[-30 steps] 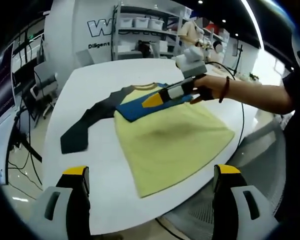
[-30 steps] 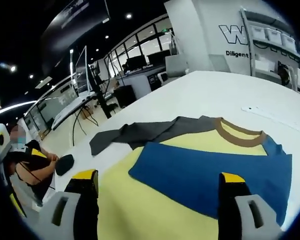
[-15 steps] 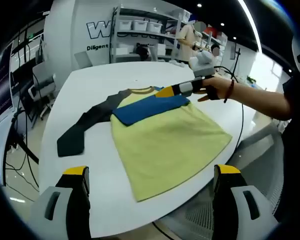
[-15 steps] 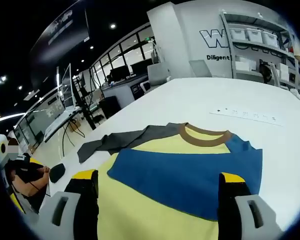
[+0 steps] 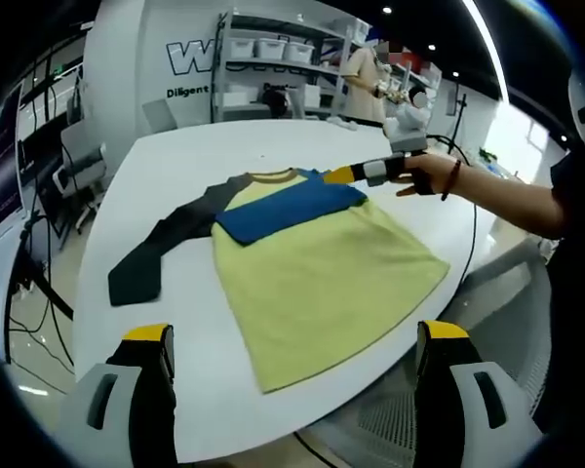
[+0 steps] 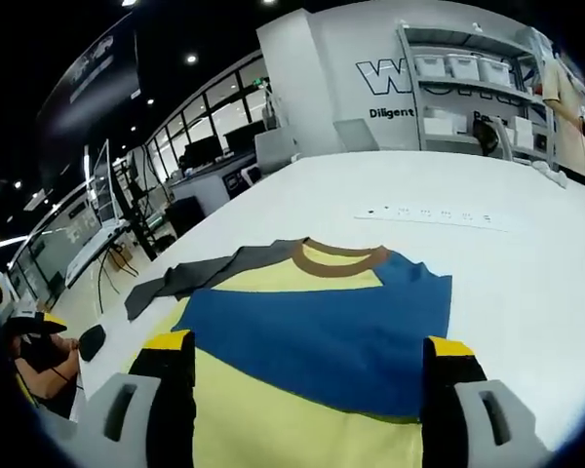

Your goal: Fold the garment on the visible template until the final outline fits inside the template.

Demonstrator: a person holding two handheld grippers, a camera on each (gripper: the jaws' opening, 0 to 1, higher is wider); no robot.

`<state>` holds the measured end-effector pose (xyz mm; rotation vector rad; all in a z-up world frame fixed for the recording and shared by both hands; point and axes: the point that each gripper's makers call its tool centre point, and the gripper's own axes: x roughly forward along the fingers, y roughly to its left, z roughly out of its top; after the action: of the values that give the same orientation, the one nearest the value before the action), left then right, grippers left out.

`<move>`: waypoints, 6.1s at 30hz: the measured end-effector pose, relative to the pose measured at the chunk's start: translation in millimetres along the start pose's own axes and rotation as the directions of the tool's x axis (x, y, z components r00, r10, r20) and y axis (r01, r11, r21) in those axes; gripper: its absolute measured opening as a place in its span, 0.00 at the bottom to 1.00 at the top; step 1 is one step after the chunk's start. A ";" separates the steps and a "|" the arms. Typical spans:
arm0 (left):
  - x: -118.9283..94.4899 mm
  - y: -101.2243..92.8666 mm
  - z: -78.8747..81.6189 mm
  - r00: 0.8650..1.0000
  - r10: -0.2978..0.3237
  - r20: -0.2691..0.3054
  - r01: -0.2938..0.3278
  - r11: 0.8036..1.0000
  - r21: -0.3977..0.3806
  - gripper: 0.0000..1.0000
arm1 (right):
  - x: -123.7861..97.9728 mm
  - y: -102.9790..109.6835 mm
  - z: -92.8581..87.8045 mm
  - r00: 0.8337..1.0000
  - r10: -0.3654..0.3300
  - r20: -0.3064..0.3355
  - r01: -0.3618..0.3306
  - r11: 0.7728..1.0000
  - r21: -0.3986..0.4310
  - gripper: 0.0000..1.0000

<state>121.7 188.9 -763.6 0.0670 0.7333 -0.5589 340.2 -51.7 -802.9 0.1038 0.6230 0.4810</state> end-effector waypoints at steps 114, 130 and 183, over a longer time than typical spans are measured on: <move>16.6 5.2 0.3 1.000 0.010 -0.026 -0.011 1.000 -0.025 0.99 | -56.6 -181.4 -57.3 0.942 -0.317 -0.111 0.289 0.933 -0.214 0.00; 18.6 5.1 3.8 1.000 0.013 -0.021 -0.013 1.000 -0.022 0.99 | -60.7 -194.4 -56.0 0.936 -0.331 -0.121 0.302 0.930 -0.209 0.00; 15.4 6.5 21.8 0.998 0.061 0.021 -0.061 0.998 0.023 0.96 | -144.0 -89.9 -18.4 0.995 -0.078 0.056 0.084 0.990 -0.109 0.99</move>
<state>147.8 182.0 -758.2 0.1055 0.7026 -0.5094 263.9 -198.8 -761.8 -0.0148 0.5462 0.4319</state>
